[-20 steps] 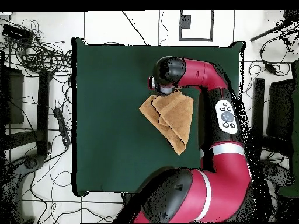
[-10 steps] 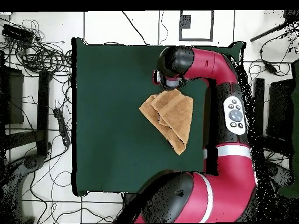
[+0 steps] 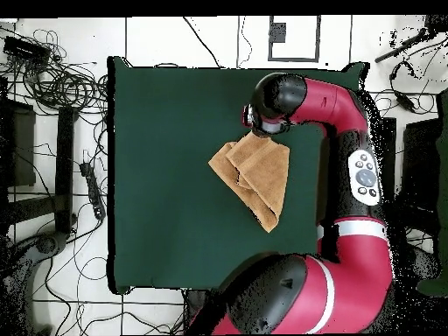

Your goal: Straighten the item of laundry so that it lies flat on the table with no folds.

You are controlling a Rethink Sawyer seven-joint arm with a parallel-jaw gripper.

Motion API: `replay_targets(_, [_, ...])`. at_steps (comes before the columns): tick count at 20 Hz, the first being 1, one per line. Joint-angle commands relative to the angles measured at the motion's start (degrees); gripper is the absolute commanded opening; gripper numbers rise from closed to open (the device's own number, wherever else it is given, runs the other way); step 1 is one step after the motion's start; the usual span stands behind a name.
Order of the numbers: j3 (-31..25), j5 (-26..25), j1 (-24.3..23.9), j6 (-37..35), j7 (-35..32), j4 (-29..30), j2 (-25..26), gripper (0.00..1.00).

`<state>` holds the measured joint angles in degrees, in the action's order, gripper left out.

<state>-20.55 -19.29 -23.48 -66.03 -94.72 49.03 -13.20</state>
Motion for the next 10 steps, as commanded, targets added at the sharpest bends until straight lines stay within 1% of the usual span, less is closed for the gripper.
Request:
replay_targets(1, [-2.77, -0.74, 1.9, 5.74, 3.3, 4.44, 4.68, 1.0])
replay_targets(4, [-1.64, -1.12, 2.95, 8.73, -0.02, 7.25, 3.26, 1.0])
replay_targets(10, [0.74, -0.99, 5.71, 6.88, -4.24, 8.19, 0.82, 1.0])
